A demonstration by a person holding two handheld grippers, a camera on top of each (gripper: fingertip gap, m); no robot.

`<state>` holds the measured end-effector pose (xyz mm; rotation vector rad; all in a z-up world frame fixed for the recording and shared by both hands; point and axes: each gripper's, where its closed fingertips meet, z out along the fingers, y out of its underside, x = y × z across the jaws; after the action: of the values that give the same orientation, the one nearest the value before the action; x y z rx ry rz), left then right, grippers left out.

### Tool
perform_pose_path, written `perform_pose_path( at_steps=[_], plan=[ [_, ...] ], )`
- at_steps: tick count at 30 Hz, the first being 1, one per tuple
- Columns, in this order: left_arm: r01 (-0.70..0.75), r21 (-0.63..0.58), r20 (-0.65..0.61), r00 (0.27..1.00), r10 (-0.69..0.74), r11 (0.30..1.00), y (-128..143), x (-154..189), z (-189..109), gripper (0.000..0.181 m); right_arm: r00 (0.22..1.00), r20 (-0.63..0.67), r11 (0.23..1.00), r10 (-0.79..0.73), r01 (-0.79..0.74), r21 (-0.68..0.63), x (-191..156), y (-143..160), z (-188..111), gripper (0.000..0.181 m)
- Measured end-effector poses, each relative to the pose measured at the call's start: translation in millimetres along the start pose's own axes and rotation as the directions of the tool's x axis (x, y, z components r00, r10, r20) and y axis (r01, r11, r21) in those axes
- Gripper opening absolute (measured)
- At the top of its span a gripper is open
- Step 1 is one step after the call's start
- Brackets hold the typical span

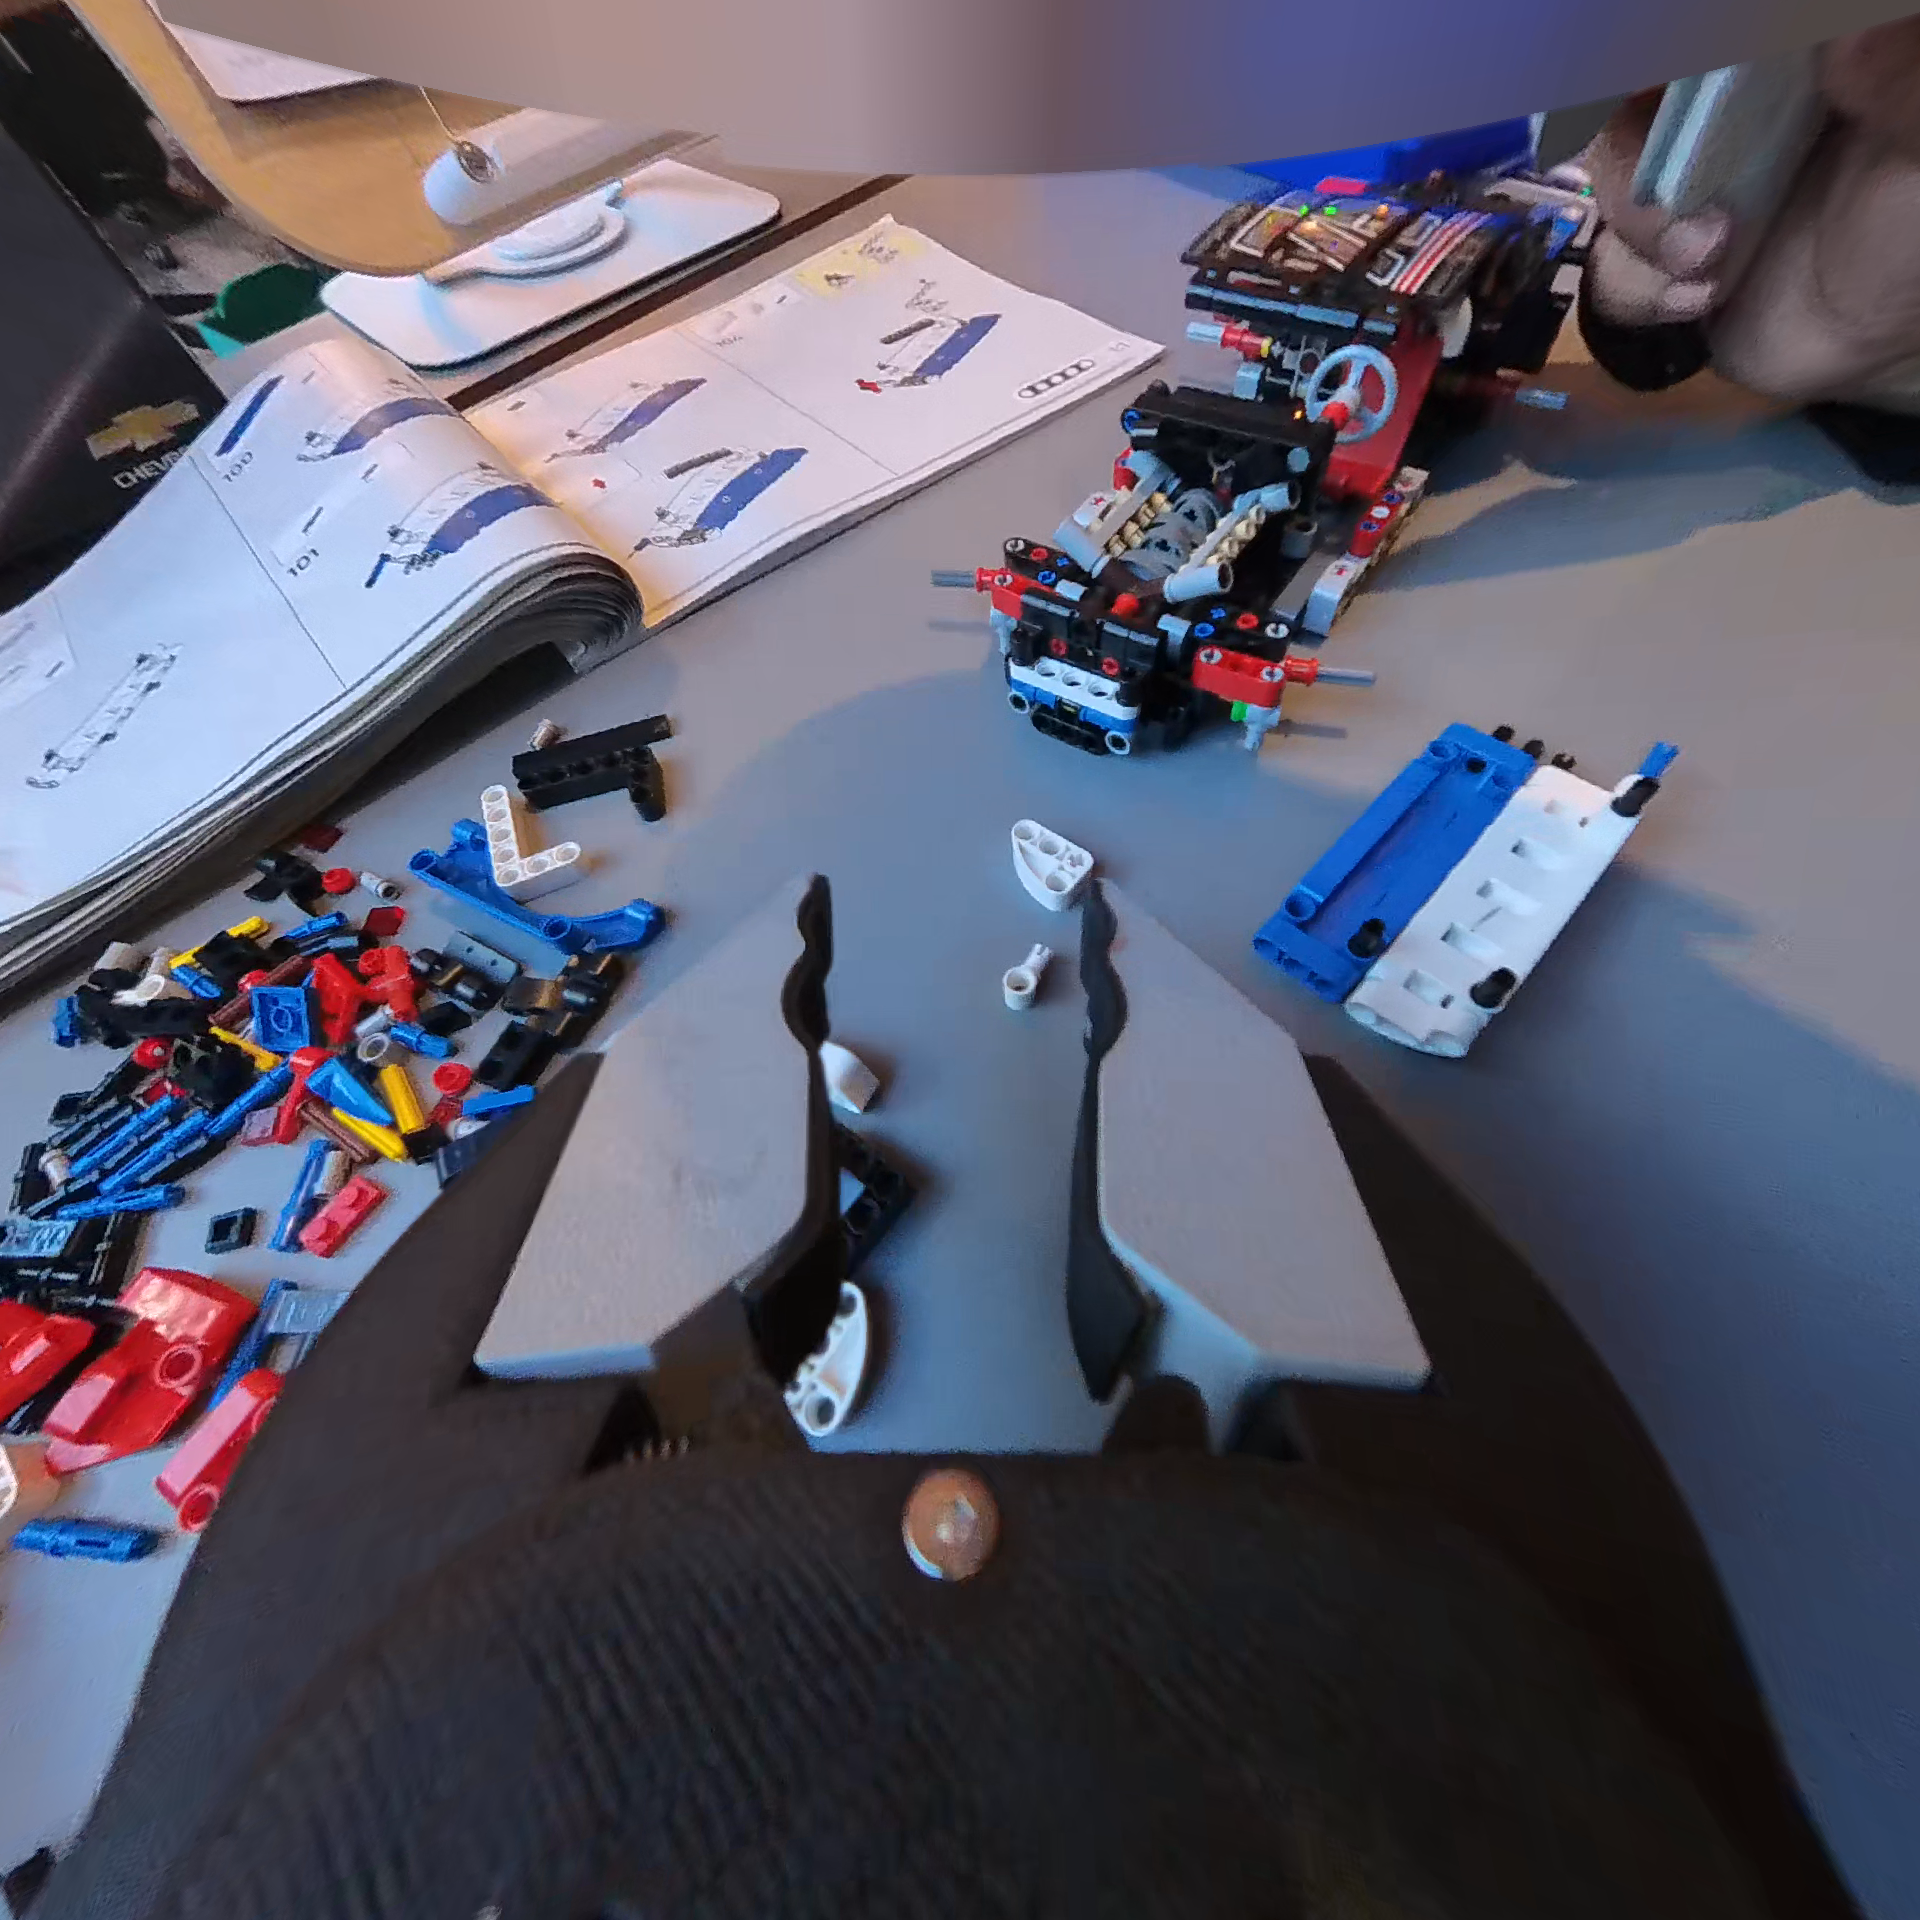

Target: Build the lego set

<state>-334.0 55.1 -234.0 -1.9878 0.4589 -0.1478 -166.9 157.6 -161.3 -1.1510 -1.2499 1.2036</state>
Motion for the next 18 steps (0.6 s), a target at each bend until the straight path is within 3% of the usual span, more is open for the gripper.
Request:
perform_pose_path(
  at_steps=[10, 18],
  plan=[
    [0.030, 0.127, 0.080, 0.996, -0.040, 0.992, -15, -13, -22, 0.043, 0.999, 0.020, 0.999, 0.038, -0.039, 0.011, 0, 1, 1, 0.013],
    [0.038, 0.119, 0.170, 0.984, -0.058, 0.992, 3, -17, -56, 0.054, 0.999, -0.017, 0.998, -0.038, 0.039, 0.051, -4, -12, -6, 0.011]
  ],
)
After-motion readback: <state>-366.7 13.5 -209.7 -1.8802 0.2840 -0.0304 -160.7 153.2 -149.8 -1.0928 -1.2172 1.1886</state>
